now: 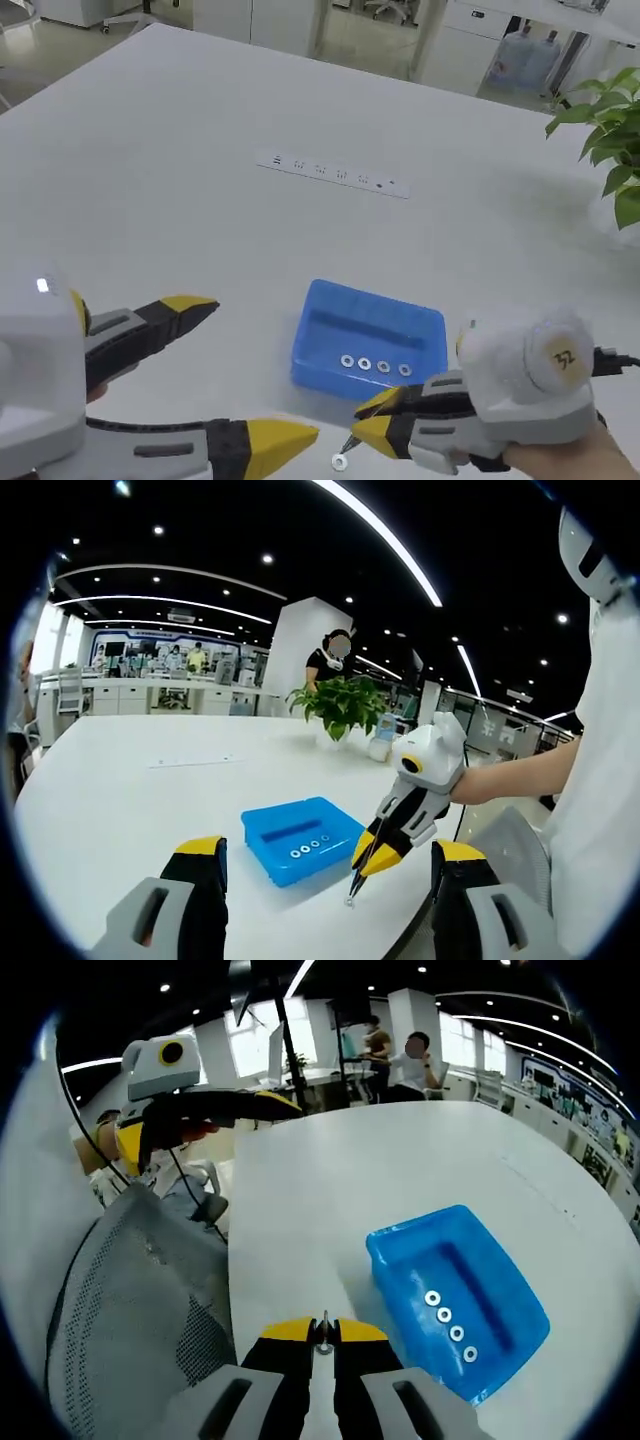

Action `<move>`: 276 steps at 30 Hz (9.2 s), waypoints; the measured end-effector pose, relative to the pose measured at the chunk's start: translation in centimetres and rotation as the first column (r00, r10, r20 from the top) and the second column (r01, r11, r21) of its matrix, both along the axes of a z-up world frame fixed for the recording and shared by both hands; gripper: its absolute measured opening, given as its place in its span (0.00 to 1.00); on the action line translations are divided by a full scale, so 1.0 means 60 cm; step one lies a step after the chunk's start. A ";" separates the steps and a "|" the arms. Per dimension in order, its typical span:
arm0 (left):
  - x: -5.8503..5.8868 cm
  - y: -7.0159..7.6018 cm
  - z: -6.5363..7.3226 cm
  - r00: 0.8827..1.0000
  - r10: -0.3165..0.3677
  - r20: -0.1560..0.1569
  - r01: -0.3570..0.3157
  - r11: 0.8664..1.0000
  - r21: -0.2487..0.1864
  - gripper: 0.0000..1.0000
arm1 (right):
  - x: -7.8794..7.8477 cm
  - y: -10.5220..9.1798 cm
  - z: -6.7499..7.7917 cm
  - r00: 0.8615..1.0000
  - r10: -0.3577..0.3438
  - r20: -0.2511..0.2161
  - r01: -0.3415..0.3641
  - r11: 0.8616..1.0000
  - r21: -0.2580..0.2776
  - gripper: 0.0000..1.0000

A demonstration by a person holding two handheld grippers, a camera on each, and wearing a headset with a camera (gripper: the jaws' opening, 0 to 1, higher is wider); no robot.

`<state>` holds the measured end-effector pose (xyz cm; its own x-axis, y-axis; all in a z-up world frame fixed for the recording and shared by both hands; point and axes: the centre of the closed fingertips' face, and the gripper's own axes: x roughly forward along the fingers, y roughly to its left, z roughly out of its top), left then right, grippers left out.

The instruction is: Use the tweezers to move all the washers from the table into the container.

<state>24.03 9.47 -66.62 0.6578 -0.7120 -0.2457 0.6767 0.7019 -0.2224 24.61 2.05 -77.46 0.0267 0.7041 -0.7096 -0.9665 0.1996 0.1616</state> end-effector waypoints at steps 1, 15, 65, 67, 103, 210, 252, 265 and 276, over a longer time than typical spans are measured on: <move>-0.001 -0.001 0.000 1.000 -0.002 -0.001 0.002 1.000 0.002 0.85 | -0.002 0.000 -0.005 1.000 0.005 -0.004 -0.005 1.000 -0.010 0.03; -0.004 -0.002 -0.006 1.000 -0.013 -0.008 0.014 0.999 0.029 0.85 | -0.013 0.004 -0.014 0.997 0.071 0.039 -0.069 0.996 -0.060 0.03; 0.005 0.007 -0.014 0.999 0.029 -0.035 -0.028 0.999 0.022 0.83 | 0.192 0.057 0.075 0.916 -0.384 -0.118 0.399 0.839 0.371 0.03; 0.005 0.006 -0.015 0.999 0.027 -0.037 -0.026 0.999 0.022 0.83 | 0.195 0.058 0.063 0.920 -0.382 -0.086 0.387 0.853 0.349 0.03; 0.012 0.003 -0.009 0.999 0.023 -0.032 -0.022 1.000 0.013 0.81 | 0.193 0.046 0.088 0.935 -0.350 0.059 0.299 0.865 0.403 0.03; -0.064 -0.107 -0.169 0.743 -0.610 -0.276 0.597 0.416 0.686 0.00 | -0.067 -0.018 -0.038 0.923 0.326 0.205 -0.278 0.932 -0.232 0.01; -0.053 -0.102 -0.223 0.797 -0.526 -0.297 0.589 0.567 0.576 0.00 | -0.069 -0.008 -0.069 0.908 0.364 0.206 -0.320 0.922 -0.218 0.02; -0.056 -0.106 -0.243 0.798 -0.524 -0.297 0.587 0.567 0.578 0.00 | -0.064 -0.004 -0.082 0.914 0.353 0.198 -0.311 0.926 -0.216 0.03; -0.049 -0.100 -0.255 0.812 -0.494 -0.310 0.578 0.609 0.543 0.00 | -0.061 -0.007 -0.094 0.914 0.359 0.189 -0.315 0.922 -0.226 0.03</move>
<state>21.08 3.48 -81.92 0.1419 -0.6066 -0.7823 0.9729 0.2310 -0.0027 20.92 1.61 -83.10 -0.0160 0.5542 -0.8322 -0.9875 -0.1392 -0.0737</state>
